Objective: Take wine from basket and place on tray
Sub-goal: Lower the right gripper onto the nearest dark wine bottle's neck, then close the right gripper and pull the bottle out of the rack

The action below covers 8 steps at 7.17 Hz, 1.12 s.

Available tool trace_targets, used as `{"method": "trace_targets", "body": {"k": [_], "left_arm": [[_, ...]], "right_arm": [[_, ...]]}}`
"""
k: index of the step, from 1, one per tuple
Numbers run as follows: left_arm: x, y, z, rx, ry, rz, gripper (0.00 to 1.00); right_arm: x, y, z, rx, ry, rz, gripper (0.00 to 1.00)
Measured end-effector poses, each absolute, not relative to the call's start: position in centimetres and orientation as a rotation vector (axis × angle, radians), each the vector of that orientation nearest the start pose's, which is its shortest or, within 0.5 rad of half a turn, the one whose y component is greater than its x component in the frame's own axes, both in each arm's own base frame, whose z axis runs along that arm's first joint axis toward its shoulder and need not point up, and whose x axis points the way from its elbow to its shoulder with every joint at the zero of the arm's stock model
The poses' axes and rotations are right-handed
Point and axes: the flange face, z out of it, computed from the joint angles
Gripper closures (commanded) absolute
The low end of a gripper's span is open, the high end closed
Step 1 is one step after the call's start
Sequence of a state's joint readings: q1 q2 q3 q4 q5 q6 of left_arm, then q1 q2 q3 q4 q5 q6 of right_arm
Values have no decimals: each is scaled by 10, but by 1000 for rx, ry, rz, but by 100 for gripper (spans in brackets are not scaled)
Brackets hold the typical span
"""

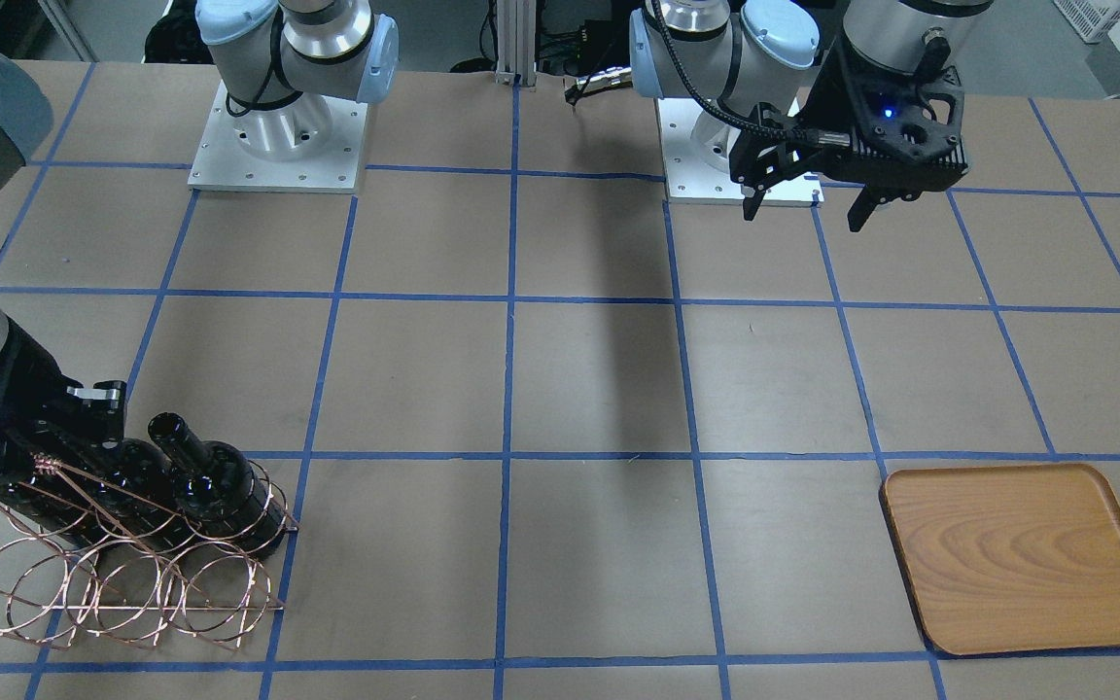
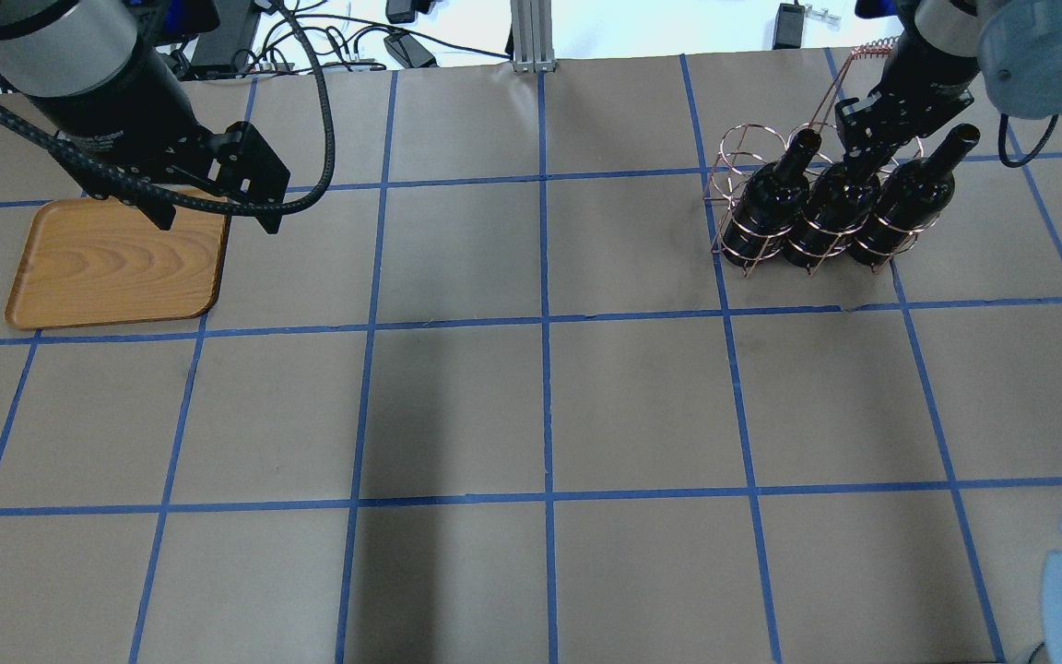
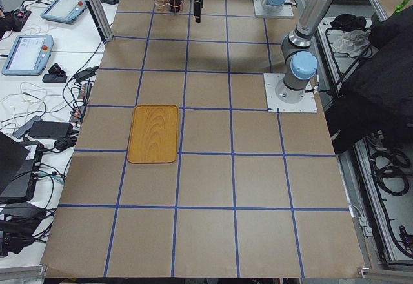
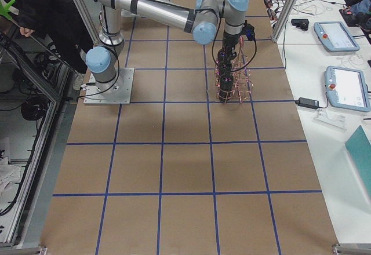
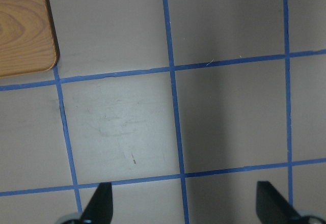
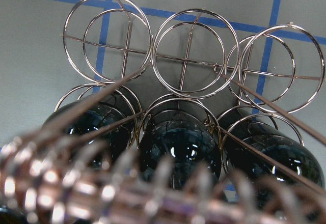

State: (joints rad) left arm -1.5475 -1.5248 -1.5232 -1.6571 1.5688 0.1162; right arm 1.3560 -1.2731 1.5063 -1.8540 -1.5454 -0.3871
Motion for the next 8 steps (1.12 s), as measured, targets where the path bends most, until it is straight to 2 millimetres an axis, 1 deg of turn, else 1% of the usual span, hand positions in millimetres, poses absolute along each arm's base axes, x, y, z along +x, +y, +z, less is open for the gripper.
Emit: {"method": "trace_targets", "body": {"k": [2,4,6,7,8], "left_arm": [[-122,-475,525,143,3140,-16,0],[-122,-475,525,136,3141,-17,0],[-122,-475,525,133,3141,-16,0],[-122,-474,525,133,3141,-16,0],[-122,-474,526,134,3141,-15,0]], "right_arm": [[2,-626,389,-287,3120,-92,100],[2,-628,406,-304,3131,-105,100],[5,-628,438,-318,3136,-71,100],[12,-623,454,-331,3141,-46,100],[21,-613,471,-344,3144,-24,100]]}}
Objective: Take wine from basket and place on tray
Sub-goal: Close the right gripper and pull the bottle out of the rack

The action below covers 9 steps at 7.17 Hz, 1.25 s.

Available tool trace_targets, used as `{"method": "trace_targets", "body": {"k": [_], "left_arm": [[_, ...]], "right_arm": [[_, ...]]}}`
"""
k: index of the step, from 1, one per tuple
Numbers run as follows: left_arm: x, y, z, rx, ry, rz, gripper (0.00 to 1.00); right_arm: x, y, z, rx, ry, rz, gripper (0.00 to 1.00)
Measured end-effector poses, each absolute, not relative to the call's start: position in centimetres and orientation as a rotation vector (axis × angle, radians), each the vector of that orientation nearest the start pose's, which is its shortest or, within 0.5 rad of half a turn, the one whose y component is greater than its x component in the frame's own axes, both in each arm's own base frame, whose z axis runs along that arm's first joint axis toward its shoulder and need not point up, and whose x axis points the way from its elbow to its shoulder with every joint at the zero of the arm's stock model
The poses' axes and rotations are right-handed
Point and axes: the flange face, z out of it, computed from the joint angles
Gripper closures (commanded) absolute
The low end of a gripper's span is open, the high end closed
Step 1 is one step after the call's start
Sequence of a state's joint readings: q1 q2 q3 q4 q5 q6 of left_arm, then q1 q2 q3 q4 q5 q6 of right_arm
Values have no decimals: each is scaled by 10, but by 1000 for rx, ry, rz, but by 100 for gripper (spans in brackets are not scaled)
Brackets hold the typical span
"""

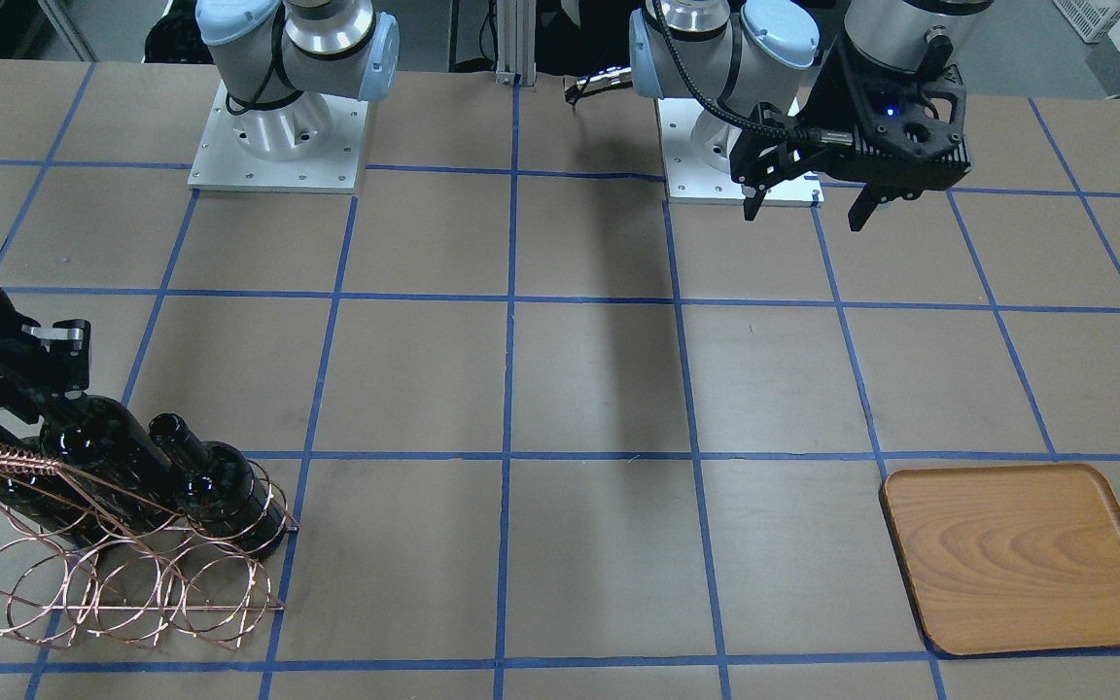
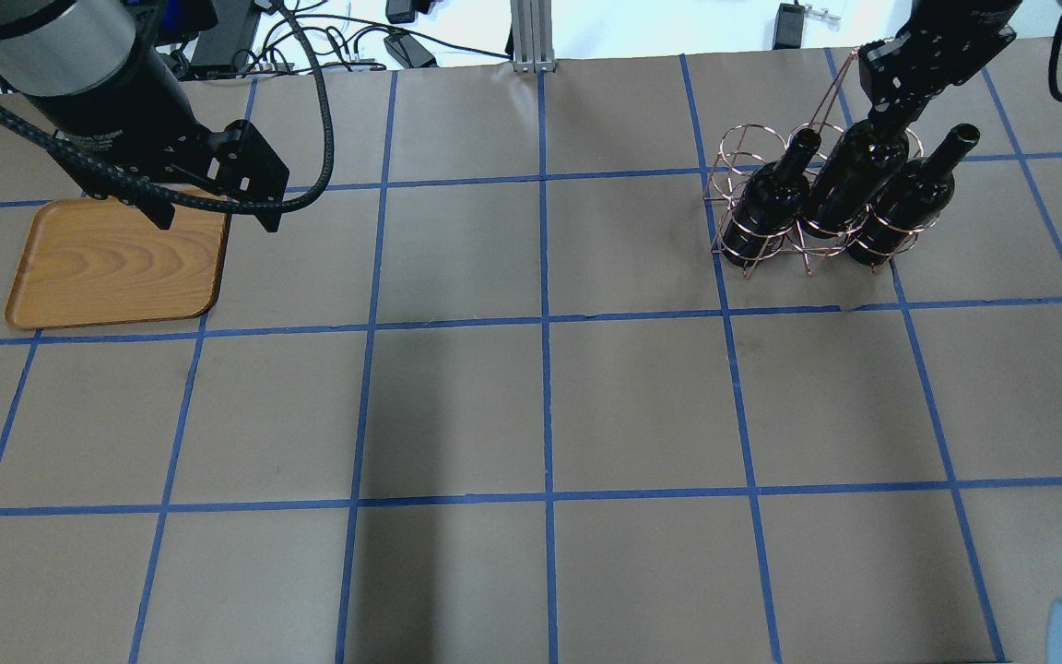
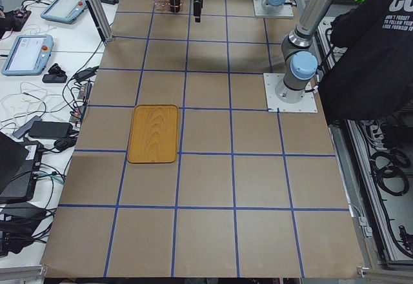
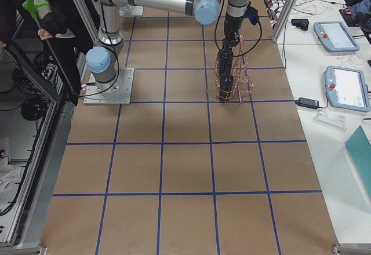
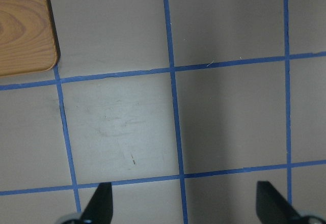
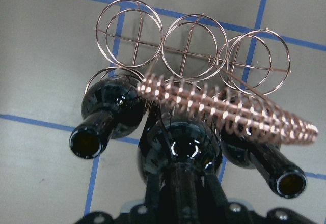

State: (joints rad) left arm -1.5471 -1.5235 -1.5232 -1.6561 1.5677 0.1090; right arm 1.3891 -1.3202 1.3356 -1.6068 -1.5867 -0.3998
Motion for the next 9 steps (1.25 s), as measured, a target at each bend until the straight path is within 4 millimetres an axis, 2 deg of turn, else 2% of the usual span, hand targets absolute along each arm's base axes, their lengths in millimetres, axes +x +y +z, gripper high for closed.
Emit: {"method": "trace_targets", "body": {"k": [2,6,7,8,9], "left_arm": [[-123,-474,526,135,3141,-15,0],[-122,-474,526,138,3139,-15,0],[-122,-474,526,140,3139,-15,0],[-122,-474,526,141,3139,-16,0],[-122,-473,526,142,3138,-17,0]], "right_arm": [[32,-587,497,-359,3142,31,100],[45,-546,533,-365,3142,85,100],[56,-541,536,-321,3143,95,100],[81,-537,534,-237,3144,107,100],[116,-534,529,-151,3140,117,100]]}}
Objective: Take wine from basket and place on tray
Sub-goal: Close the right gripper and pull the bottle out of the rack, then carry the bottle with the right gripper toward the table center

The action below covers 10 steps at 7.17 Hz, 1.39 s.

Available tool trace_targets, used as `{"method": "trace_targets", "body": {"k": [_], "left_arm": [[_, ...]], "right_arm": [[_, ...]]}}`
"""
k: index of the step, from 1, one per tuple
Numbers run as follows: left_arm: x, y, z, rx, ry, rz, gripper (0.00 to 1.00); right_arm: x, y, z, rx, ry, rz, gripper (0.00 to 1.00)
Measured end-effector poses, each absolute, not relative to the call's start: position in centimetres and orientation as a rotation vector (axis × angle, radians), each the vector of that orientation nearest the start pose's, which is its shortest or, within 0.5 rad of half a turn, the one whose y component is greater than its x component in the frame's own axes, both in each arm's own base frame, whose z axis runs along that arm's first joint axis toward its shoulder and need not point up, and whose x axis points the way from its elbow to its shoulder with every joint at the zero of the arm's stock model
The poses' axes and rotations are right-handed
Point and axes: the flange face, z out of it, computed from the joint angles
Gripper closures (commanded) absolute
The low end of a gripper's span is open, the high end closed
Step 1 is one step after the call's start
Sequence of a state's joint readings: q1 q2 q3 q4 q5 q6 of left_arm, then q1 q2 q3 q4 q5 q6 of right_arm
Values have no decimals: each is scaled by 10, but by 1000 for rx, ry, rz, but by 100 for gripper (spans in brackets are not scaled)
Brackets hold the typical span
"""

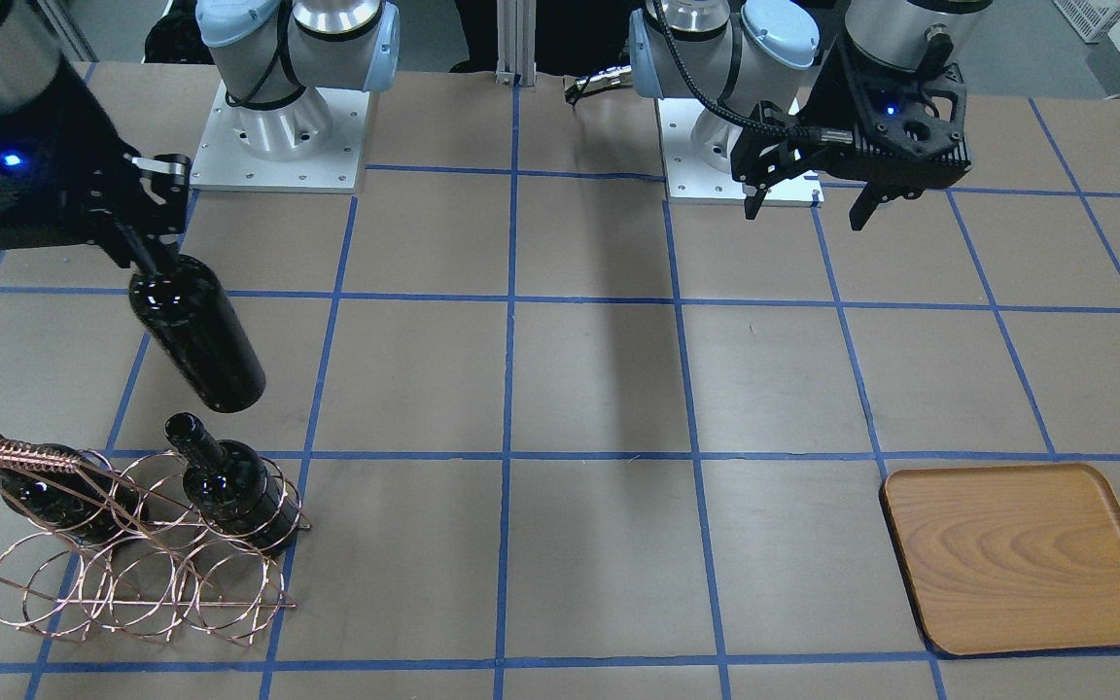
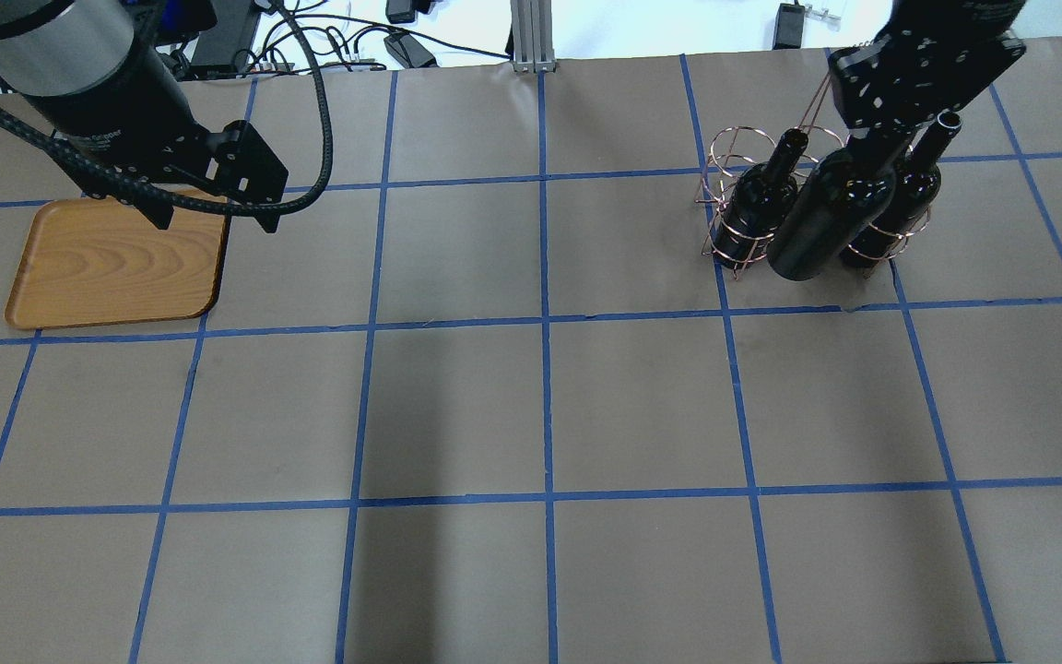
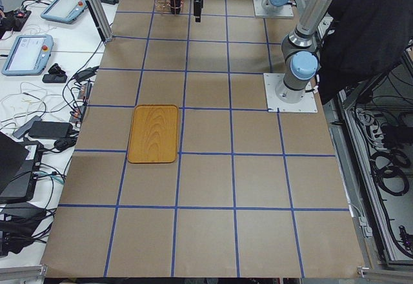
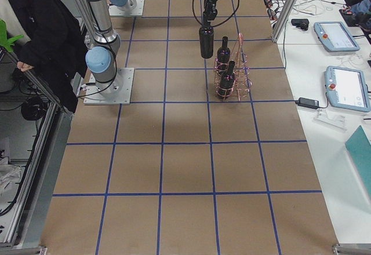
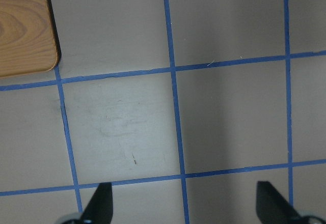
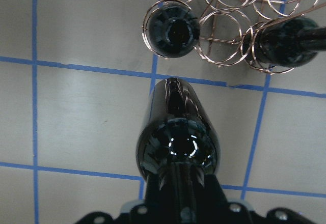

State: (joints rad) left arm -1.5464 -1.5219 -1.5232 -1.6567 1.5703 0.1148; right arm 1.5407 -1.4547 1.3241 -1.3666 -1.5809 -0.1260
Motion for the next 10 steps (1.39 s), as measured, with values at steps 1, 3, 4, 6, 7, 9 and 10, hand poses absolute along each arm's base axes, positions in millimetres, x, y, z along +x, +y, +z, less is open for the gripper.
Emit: {"method": "trace_targets", "body": {"k": [1,3,4,6,7,9,10], "left_arm": [[-122,-473,526,143,3138,-17,0],[-122,-473,526,144,3138,-17,0],[-122,-473,526,144,3138,-17,0],[-120,-473,527,142,3137,-18,0],[-120,-473,527,142,3137,-19,0],[-119,-473,527,139,3137,-18,0],[-118,-473,528,138,3136,-22,0]], "right_arm": [[153,-532,522,-83,3132,118,100],[237,-535,493,43,3130,86,100],[284,-532,476,106,3128,61,100],[358,-521,444,225,3115,28,100],[387,-513,430,272,3109,22,100],[425,-500,410,315,3100,17,100],[437,-496,401,320,3102,25,100]]}}
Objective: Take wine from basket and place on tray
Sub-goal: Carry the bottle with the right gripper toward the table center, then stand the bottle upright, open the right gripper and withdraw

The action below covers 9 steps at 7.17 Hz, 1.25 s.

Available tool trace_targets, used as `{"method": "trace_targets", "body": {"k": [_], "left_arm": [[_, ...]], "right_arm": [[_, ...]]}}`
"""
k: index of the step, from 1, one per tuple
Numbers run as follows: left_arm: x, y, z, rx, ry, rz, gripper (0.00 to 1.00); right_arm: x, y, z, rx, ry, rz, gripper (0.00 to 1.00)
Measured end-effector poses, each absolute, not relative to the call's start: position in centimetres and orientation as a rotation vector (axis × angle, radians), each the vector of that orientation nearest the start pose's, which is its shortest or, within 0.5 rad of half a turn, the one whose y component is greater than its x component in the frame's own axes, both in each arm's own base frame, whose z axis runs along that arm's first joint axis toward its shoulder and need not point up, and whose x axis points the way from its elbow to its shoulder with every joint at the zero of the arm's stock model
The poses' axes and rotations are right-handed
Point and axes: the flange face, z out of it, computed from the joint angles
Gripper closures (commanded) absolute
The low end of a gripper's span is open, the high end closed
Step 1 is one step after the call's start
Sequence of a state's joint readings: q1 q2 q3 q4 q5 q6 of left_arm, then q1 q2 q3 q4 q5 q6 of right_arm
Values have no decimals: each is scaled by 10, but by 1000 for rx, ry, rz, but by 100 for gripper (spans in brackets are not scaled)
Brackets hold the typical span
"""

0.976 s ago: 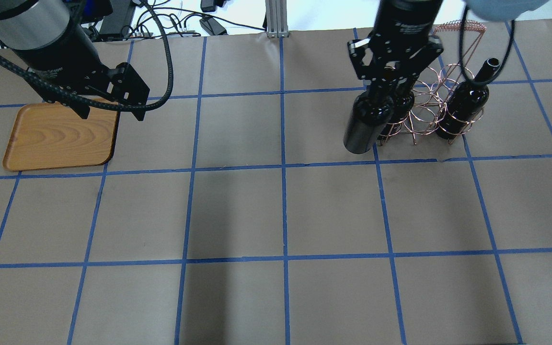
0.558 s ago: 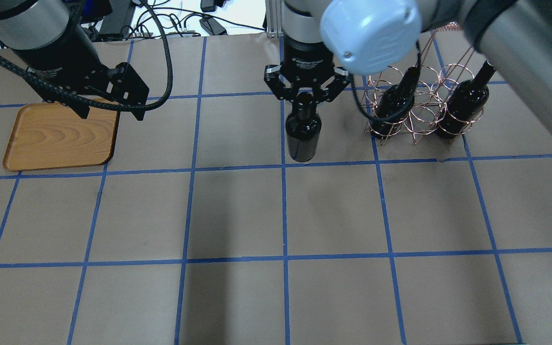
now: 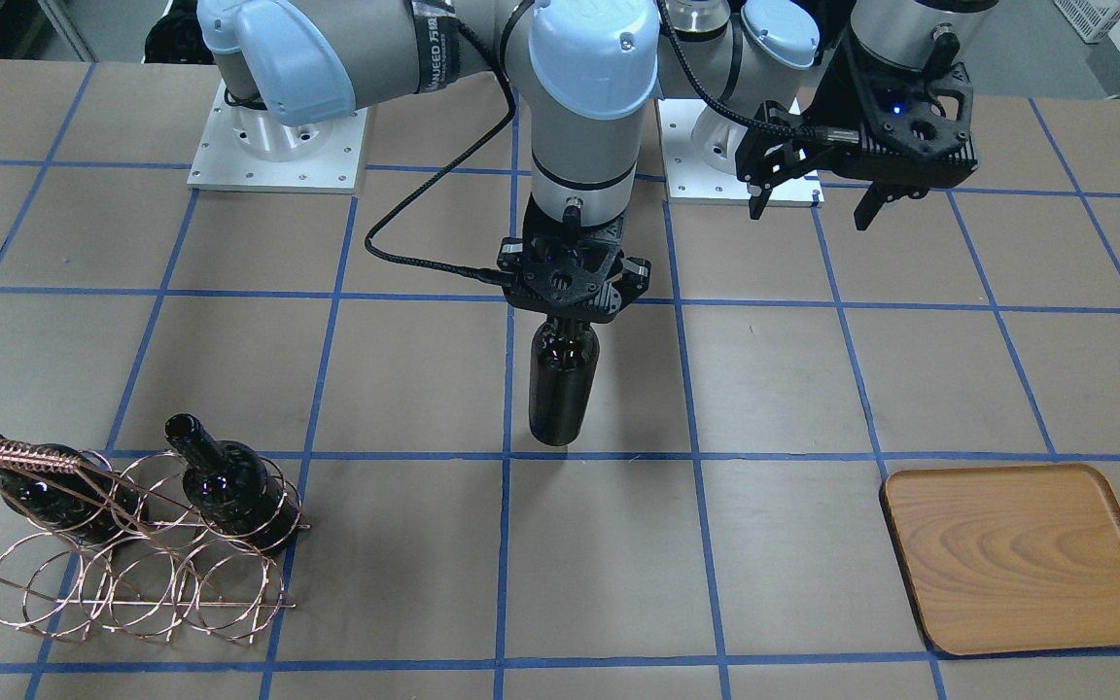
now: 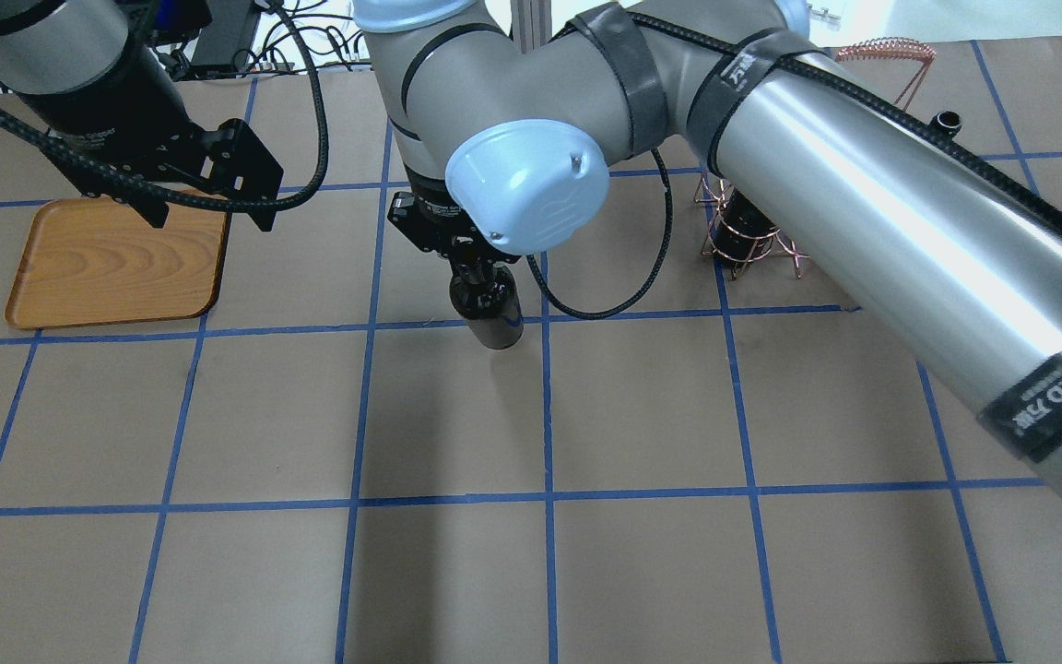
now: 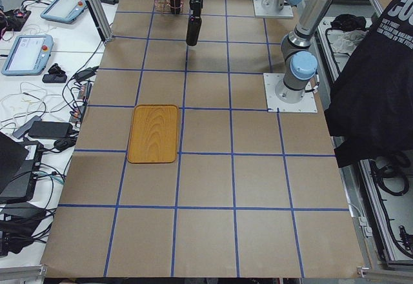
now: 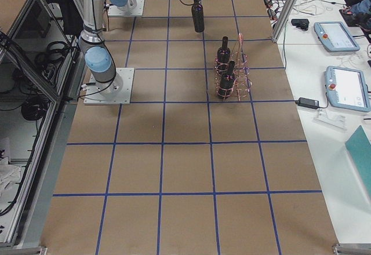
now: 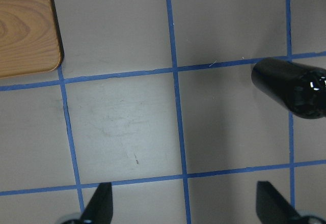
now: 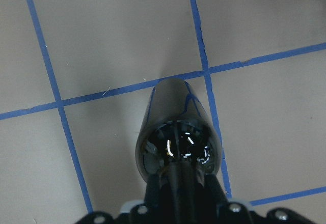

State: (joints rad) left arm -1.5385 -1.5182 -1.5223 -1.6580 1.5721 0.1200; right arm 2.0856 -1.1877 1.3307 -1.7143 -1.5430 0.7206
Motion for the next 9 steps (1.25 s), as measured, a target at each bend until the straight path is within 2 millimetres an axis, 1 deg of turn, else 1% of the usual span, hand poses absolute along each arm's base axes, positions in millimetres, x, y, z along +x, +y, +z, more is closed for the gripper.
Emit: {"method": "trace_targets", "body": {"k": [1,3,4,5,6,7,8,9], "left_arm": [[-117,-473,529,134,3136,-25,0],[-112,-473,530,136,3135,-28,0],[-111,-473,531,146,3132,-29,0],[-110,-472,531,151,3128,-29,0],[-109,-472,532,153,3125,-30,0],[-109,-472,532,153,3124,-30,0],[-109,-471,532,153,3124,-30,0],[-109,-471,532,153,3124,-30,0]], "right_arm": [[447,-491,394,325,3103,32,100],[457,-483,383,325,3110,57,99],[459,-480,378,324,3108,74,70],[460,-479,376,323,3105,83,19],[460,-479,377,323,3103,83,0],[459,-479,380,320,3100,71,0],[456,-480,389,318,3091,48,0],[449,-481,402,322,3078,21,0]]}}
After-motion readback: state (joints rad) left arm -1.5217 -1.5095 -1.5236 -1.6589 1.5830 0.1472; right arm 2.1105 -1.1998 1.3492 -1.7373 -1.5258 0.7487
